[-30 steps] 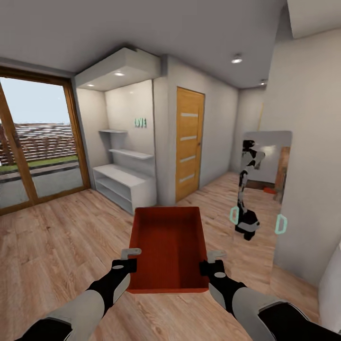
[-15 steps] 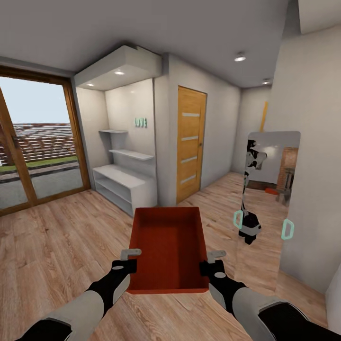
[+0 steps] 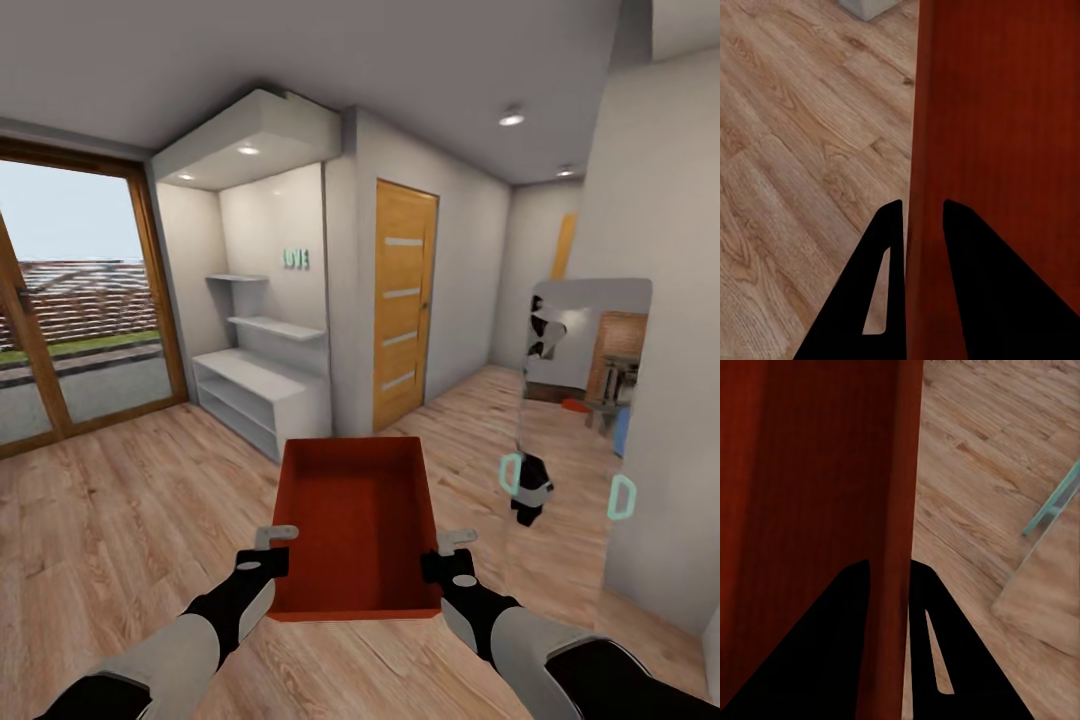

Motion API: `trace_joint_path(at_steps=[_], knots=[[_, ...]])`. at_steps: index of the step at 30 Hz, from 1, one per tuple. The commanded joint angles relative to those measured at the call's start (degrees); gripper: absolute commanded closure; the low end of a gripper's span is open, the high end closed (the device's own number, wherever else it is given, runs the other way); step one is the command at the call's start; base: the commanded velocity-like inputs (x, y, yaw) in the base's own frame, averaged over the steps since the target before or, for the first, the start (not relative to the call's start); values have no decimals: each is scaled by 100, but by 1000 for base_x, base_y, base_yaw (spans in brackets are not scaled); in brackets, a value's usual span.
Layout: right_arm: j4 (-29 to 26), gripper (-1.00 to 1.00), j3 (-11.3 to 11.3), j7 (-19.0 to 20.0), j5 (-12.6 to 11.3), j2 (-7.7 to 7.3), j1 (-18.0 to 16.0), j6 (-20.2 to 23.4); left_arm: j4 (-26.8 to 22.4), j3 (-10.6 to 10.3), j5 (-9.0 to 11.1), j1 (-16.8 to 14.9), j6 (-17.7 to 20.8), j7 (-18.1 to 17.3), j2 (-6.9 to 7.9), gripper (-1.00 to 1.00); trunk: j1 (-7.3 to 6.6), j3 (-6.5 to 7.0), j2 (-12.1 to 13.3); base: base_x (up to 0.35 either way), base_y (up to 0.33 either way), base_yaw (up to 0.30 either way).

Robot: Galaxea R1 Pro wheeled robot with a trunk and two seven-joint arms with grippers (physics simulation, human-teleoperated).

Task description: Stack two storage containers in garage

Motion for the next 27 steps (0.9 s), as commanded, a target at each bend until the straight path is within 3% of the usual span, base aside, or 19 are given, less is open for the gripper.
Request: trace_joint_path(at_steps=[1, 6, 7, 27], knots=[[-10, 100, 14, -33, -66, -12, -9, -42, 7, -16, 52, -1, 38, 55, 37, 100, 5, -9, -8, 319, 0, 0], [-10, 100, 10, -33, -65, -10, -9, -42, 7, -15, 52, -1, 40, 54, 37, 100, 5, -9, -8, 320, 0, 0], [-10, 100, -70, -33, -65, -10, -9, -42, 7, 124, 52, -1, 39, 53, 204, 100, 5, -9, -8, 320, 0, 0], [-10, 100, -70, -33, -63, -12, -9, -33, 7, 124, 53, -1, 38, 55, 204, 100, 5, -9, -8, 320, 0, 0]])
